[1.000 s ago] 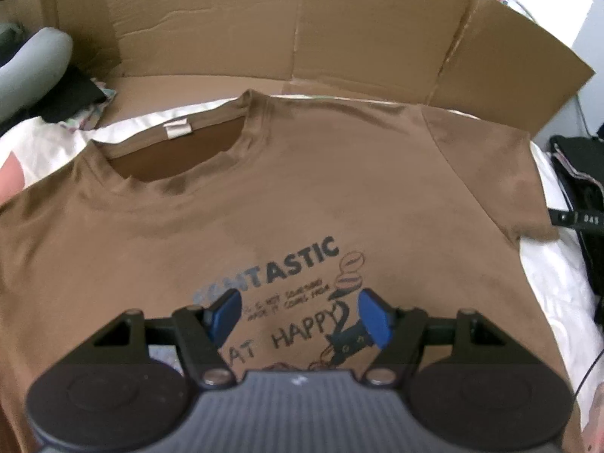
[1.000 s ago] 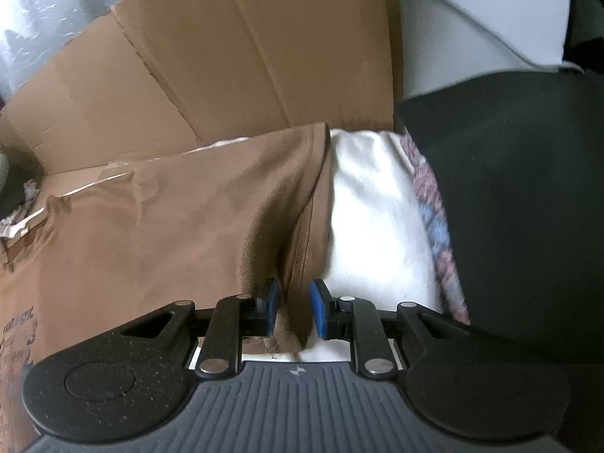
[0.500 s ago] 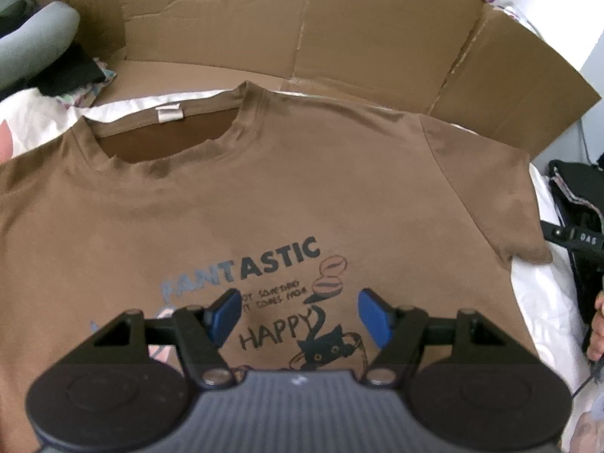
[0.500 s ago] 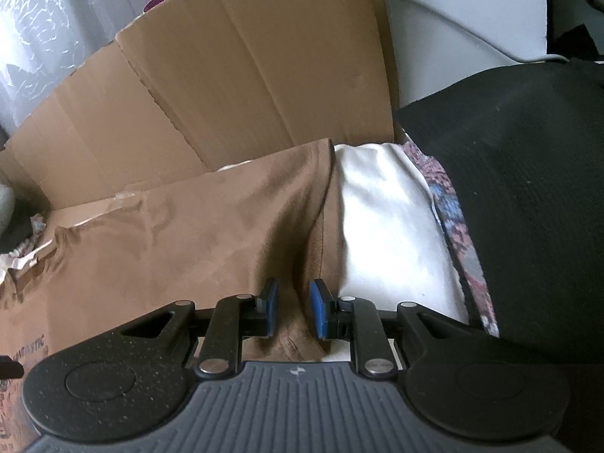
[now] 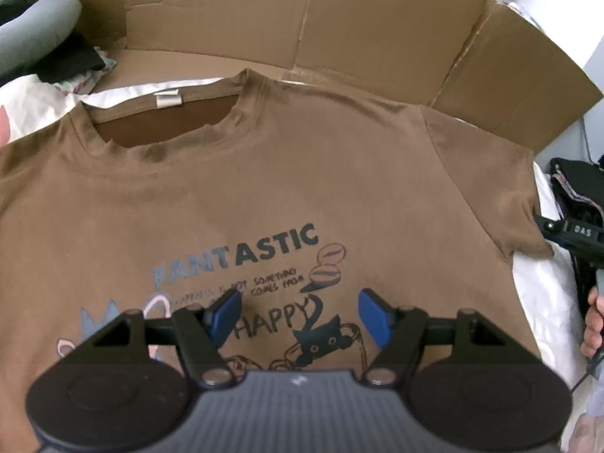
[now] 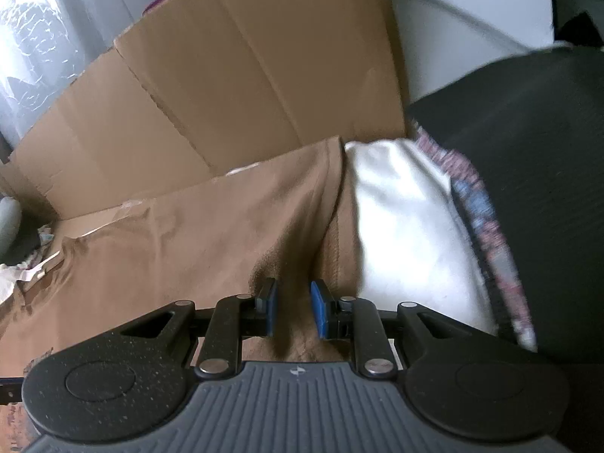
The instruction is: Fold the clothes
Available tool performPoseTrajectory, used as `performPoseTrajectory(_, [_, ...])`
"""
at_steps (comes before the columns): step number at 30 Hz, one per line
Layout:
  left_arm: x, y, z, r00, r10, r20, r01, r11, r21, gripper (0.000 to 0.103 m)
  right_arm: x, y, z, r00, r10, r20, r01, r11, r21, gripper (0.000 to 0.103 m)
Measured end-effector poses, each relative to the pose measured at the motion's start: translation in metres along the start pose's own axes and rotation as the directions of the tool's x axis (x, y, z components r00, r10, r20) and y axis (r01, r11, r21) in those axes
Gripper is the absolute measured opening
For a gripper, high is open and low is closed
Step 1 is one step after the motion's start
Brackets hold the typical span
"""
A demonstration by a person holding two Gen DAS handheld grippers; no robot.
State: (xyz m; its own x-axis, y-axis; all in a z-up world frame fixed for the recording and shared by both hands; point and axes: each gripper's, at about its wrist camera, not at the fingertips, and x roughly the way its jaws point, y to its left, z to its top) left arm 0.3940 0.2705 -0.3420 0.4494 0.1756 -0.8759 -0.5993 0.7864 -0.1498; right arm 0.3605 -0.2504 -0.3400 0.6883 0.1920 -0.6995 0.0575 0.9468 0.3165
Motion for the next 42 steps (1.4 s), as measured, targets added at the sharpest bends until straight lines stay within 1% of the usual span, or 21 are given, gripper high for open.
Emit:
performPoseTrajectory(6, [0.001,-0.001,-0.001,1.000,0.012,-0.007,-0.012,1.000,0.003,0.071,0.014,0.001,-0.004,0.999,-0.014,-0.031,0.013,1.000,-0.024,0.027])
performPoseTrajectory(12, [0.004,-0.005,-0.001,1.000,0.015,-0.013,-0.015,1.000,0.014,0.071,0.016,0.012,-0.003,0.997,-0.058,-0.046,0.052,0.992,-0.112,0.027])
performPoseTrajectory(17, [0.005,-0.007,-0.001,1.000,0.018,-0.014,-0.018,1.000,0.020,0.071,0.018,0.023,-0.007,0.994,-0.102,-0.043,0.091,0.974,-0.210,0.029])
performPoseTrajectory(21, [0.006,-0.006,-0.003,1.000,0.018,-0.019,-0.017,1.000,0.016,0.071,0.023,0.025,-0.007,0.994,-0.108,-0.037,0.095,0.965,-0.245,0.030])
performPoseTrajectory(24, [0.006,-0.007,-0.005,1.000,0.017,-0.022,-0.017,1.000,0.013,0.071,0.026,0.024,-0.004,0.995,-0.095,-0.038,0.083,0.967,-0.242,0.030])
performPoseTrajectory(27, [0.006,-0.007,-0.005,1.000,0.016,-0.023,-0.016,1.000,0.010,0.071,0.026,0.023,-0.002,0.995,-0.090,-0.037,0.078,0.964,-0.254,0.025])
performPoseTrajectory(28, [0.005,-0.007,-0.006,1.000,0.016,-0.022,-0.016,1.000,0.010,0.071,0.025,0.023,-0.002,0.995,-0.090,-0.035,0.078,0.963,-0.258,0.012])
performPoseTrajectory(29, [0.005,-0.007,-0.006,1.000,0.015,-0.022,-0.015,1.000,0.008,0.071,0.024,0.023,-0.001,0.995,-0.093,-0.031,0.082,0.963,-0.257,0.002])
performPoseTrajectory(32, [0.005,-0.007,-0.006,1.000,0.013,-0.022,-0.013,1.000,0.002,0.071,0.015,0.024,0.000,0.993,-0.118,0.003,0.115,0.957,-0.266,0.001])
performPoseTrajectory(37, [0.006,-0.007,-0.005,1.000,0.011,-0.021,-0.011,1.000,-0.004,0.071,-0.001,0.029,0.002,0.984,-0.166,0.061,0.177,0.932,-0.317,0.001])
performPoseTrajectory(39, [0.006,-0.007,-0.005,1.000,0.010,-0.019,-0.010,1.000,-0.006,0.071,-0.003,0.028,0.003,0.979,-0.195,0.055,0.203,0.927,-0.314,0.002])
performPoseTrajectory(42, [0.004,-0.007,-0.004,1.000,0.009,-0.013,-0.009,1.000,-0.006,0.071,-0.004,0.025,0.003,0.970,-0.241,0.038,0.241,0.924,-0.296,0.009])
